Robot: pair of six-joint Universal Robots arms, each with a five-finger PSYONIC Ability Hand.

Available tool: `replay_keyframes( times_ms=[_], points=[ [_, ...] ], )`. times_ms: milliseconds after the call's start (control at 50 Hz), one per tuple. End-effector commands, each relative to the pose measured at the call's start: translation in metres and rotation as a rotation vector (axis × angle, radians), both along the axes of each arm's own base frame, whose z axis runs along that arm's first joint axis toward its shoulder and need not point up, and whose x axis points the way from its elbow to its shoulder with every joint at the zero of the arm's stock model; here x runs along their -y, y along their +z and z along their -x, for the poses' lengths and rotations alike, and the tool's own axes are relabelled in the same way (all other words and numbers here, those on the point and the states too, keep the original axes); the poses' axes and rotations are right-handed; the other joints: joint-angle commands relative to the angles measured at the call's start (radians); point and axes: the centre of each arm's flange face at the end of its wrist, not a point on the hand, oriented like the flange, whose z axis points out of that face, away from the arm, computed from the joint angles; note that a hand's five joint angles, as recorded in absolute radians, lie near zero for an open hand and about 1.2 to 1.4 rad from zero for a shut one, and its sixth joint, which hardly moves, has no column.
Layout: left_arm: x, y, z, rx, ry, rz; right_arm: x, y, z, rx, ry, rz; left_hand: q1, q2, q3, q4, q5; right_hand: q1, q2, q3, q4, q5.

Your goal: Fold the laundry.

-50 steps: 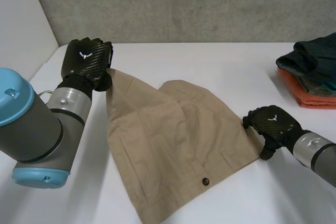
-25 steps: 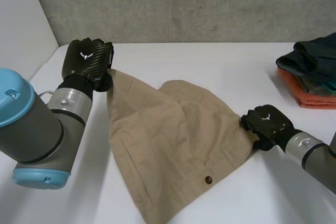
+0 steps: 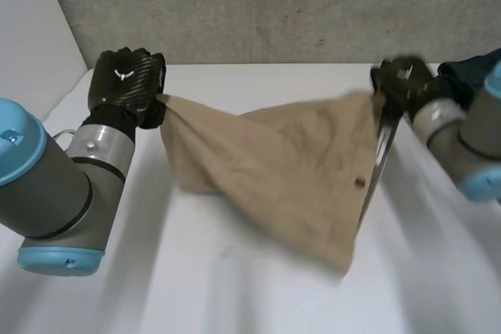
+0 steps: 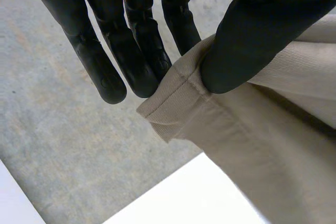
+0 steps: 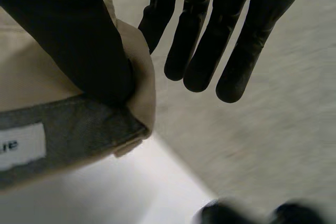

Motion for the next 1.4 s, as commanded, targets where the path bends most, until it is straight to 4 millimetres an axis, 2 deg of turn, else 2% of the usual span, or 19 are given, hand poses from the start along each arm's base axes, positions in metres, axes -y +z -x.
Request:
replay_keyframes(
  times_ms=[20, 120, 140, 180, 220, 280, 360, 440, 460, 520, 600, 640, 680, 760, 880, 1040, 1180, 1320, 1400],
  points=[
    [-0.001, 0.008, -0.002, -0.084, 0.030, 0.021, 0.043, 0.031, -0.047, 0.056, 0.035, 0.224, 0.246, 0.196, 0.198, 0.196, 0.250, 0.393, 0.221, 0.216, 0.207, 0.257],
    [-0.010, -0.010, 0.004, -0.062, 0.006, -0.041, 0.041, -0.006, -0.069, 0.045, 0.078, 0.175, 0.246, 0.196, 0.198, 0.196, 0.250, 0.393, 0.221, 0.216, 0.207, 0.257],
    [-0.013, -0.016, 0.006, -0.051, -0.004, -0.058, 0.037, -0.019, -0.072, 0.035, 0.081, 0.136, 0.246, 0.196, 0.198, 0.196, 0.250, 0.080, -0.092, -0.097, -0.106, -0.056],
    [-0.021, -0.043, 0.018, -0.003, -0.038, -0.125, 0.034, -0.032, -0.071, 0.022, 0.074, 0.091, 0.246, 0.196, 0.198, 0.196, 0.250, -0.747, -0.919, -0.924, -0.933, -0.883],
    [-0.026, -0.060, 0.025, 0.026, -0.061, -0.165, 0.024, -0.052, -0.065, -0.006, 0.046, -0.001, 0.246, 0.196, 0.198, 0.196, 0.250, -0.829, -1.001, -1.006, -1.015, -0.965],
    [-0.032, -0.072, 0.031, 0.048, -0.080, -0.196, 0.014, -0.054, -0.057, -0.027, 0.003, -0.060, 0.246, 0.196, 0.198, 0.196, 0.250, -0.829, -1.001, -1.006, -1.015, -0.965],
    [-0.031, -0.071, 0.030, 0.053, -0.079, -0.197, -0.012, -0.023, -0.043, -0.052, -0.052, -0.101, 0.246, 0.196, 0.198, 0.196, 0.250, -0.829, -1.001, -1.006, -1.015, -0.965],
    [-0.031, -0.059, 0.028, 0.043, -0.074, -0.175, -0.048, 0.000, -0.026, -0.067, -0.076, -0.145, 0.246, 0.196, 0.198, 0.196, 0.250, -0.829, -1.001, -1.006, -1.015, -0.965],
    [-0.031, -0.055, 0.027, 0.038, -0.073, -0.165, -0.064, 0.006, -0.022, -0.064, -0.073, -0.158, 0.246, 0.196, 0.198, 0.196, 0.250, -0.829, -1.001, -1.006, -1.015, -0.965],
    [-0.031, -0.041, 0.025, 0.021, -0.067, -0.130, -0.086, 0.004, -0.016, -0.067, -0.071, -0.204, 0.246, 0.196, 0.198, 0.196, 0.250, -0.829, -1.001, -1.006, -1.015, -0.965],
    [-0.032, -0.023, 0.024, -0.007, -0.069, -0.085, -0.131, -0.032, -0.012, -0.095, -0.047, -0.391, 0.246, 0.196, 0.198, 0.196, 0.250, -0.829, -1.001, -1.006, -1.015, -0.965],
    [-0.031, -0.013, 0.024, -0.023, -0.068, -0.059, -0.148, -0.040, -0.015, -0.097, -0.030, -0.440, 0.246, 0.196, 0.198, 0.196, 0.250, -0.829, -1.001, -1.006, -1.015, -0.965],
    [-0.030, -0.007, 0.024, -0.034, -0.068, -0.042, -0.167, -0.043, -0.017, -0.069, -0.015, -0.481, 0.246, 0.196, 0.198, 0.196, 0.250, -0.829, -1.001, -1.006, -1.015, -0.965],
    [-0.029, 0.006, 0.026, -0.055, -0.074, -0.010, -0.186, -0.044, -0.022, -0.003, 0.013, -0.524, 0.246, 0.196, 0.198, 0.196, 0.250, -0.829, -1.001, -1.006, -1.015, -0.965],
    [-0.029, 0.012, 0.028, -0.066, -0.080, 0.003, -0.189, -0.071, -0.046, 0.006, 0.079, -0.509, 0.246, 0.196, 0.198, 0.196, 0.250, -0.760, -0.932, -0.937, -0.946, -0.896],
    [-0.029, 0.026, 0.031, -0.091, -0.086, 0.040, -0.171, -0.091, -0.068, 0.037, 0.104, -0.463, 0.246, 0.196, 0.198, 0.196, 0.250, -0.578, -0.750, -0.755, -0.764, -0.714],
    [-0.029, 0.038, 0.031, -0.112, -0.089, 0.070, -0.154, -0.101, -0.076, 0.053, 0.027, -0.401, 0.246, 0.196, 0.198, 0.196, 0.250, -0.490, -0.662, -0.667, -0.676, -0.626],
    [-0.030, 0.042, 0.030, -0.120, -0.088, 0.079, -0.144, -0.101, -0.083, 0.074, 0.012, -0.344, 0.246, 0.196, 0.198, 0.196, 0.250, -0.130, -0.302, -0.306, -0.315, -0.265],
    [-0.032, 0.046, 0.029, -0.128, -0.087, 0.085, -0.139, -0.101, -0.086, 0.082, 0.012, -0.331, 0.246, 0.196, 0.198, 0.196, 0.250, -0.111, -0.283, -0.288, -0.297, -0.247]
  ],
)
